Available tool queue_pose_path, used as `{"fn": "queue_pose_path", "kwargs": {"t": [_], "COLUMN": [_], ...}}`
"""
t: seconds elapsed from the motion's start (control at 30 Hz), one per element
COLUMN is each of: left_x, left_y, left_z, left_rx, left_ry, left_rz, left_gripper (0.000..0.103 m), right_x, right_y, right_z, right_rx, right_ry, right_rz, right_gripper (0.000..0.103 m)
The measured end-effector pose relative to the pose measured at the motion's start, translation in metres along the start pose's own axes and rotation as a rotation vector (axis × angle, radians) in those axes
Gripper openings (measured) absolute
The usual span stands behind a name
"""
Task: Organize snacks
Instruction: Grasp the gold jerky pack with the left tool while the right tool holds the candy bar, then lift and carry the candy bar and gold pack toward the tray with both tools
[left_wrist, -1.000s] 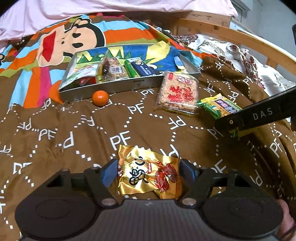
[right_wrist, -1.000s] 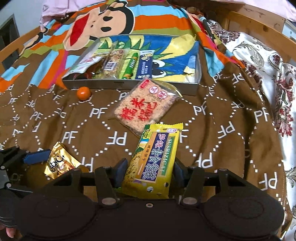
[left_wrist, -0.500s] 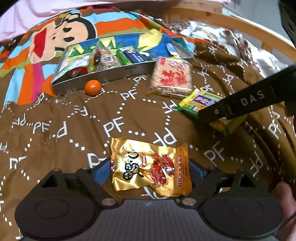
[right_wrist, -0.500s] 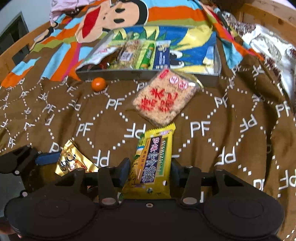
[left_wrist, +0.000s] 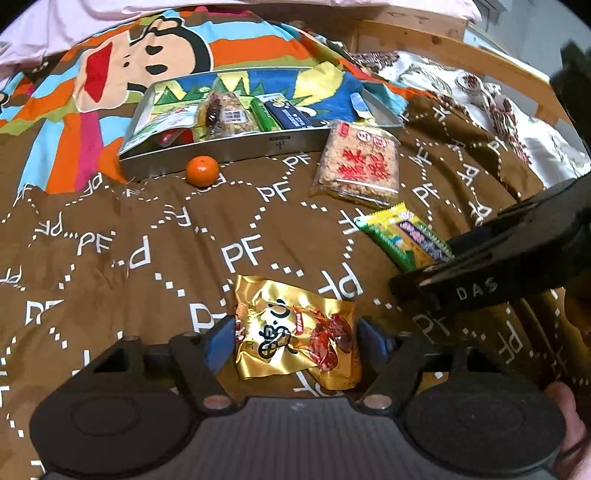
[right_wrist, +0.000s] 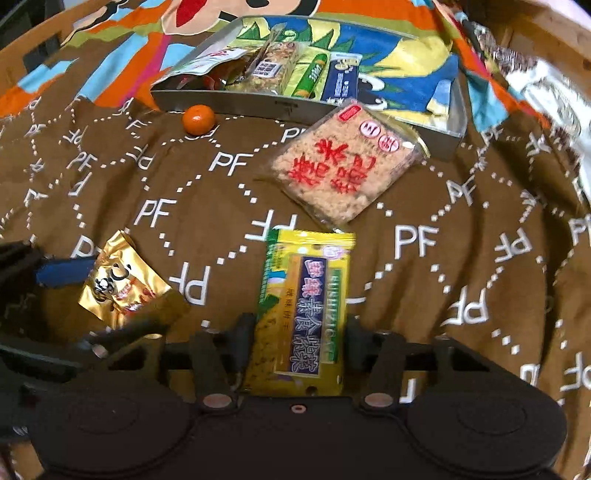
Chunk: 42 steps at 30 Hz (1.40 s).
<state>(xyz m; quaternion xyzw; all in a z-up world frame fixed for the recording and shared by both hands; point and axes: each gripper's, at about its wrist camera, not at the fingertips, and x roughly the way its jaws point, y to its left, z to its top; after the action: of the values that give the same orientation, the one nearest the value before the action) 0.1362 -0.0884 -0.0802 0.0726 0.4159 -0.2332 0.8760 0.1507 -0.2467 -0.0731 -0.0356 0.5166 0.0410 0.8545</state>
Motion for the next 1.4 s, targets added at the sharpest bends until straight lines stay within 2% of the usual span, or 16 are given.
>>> {"fn": "queue_pose_path", "kwargs": {"t": [0.1,0.23,0.3,0.47,0.7,0.93,1.13,1.27,1.4], "left_x": [-0.002,-0.004,-0.006,-0.006,-0.013,-0.024,-0.019,-0.012,-0.006], "left_y": [0.007,0.012,0.012,0.019,0.012,0.0,-0.012,-0.01,-0.014], "left_z": [0.002,0.003,0.003,0.003,0.005,0.006,0.002,0.001,-0.002], "left_rx": [-0.057,-0.091,-0.087,-0.122,-0.111,-0.061,0.009,-0.03,-0.011], "left_ry": [-0.012,-0.02,-0.038,-0.028,-0.048,-0.08,-0.079,-0.059,-0.041], "left_rz": [-0.007,-0.011,0.018,-0.018,-0.046,-0.103,-0.173,-0.271,-0.233], "left_gripper": [0.063,0.058,0.037,0.037,0.035,0.024,0.022,0.022,0.022], "right_x": [-0.002,-0.007,-0.007,-0.005,-0.005,-0.005,-0.003,-0.002,-0.006], "right_y": [0.0,0.001,0.001,0.001,0.001,0.001,-0.002,-0.006,-0.004], "right_z": [-0.001,0.0,0.001,0.002,0.001,0.001,0.001,0.001,0.0], "right_rx": [-0.01,-0.026,-0.019,-0.021,-0.022,-0.02,-0.004,0.018,0.003], "right_ry": [-0.016,-0.044,-0.042,-0.035,-0.034,-0.033,-0.021,-0.018,-0.031], "right_rz": [-0.004,-0.017,-0.014,-0.016,-0.016,-0.015,-0.013,0.001,-0.01], "right_gripper": [0.051,0.051,0.051,0.051,0.051,0.051,0.051,0.051,0.051]}}
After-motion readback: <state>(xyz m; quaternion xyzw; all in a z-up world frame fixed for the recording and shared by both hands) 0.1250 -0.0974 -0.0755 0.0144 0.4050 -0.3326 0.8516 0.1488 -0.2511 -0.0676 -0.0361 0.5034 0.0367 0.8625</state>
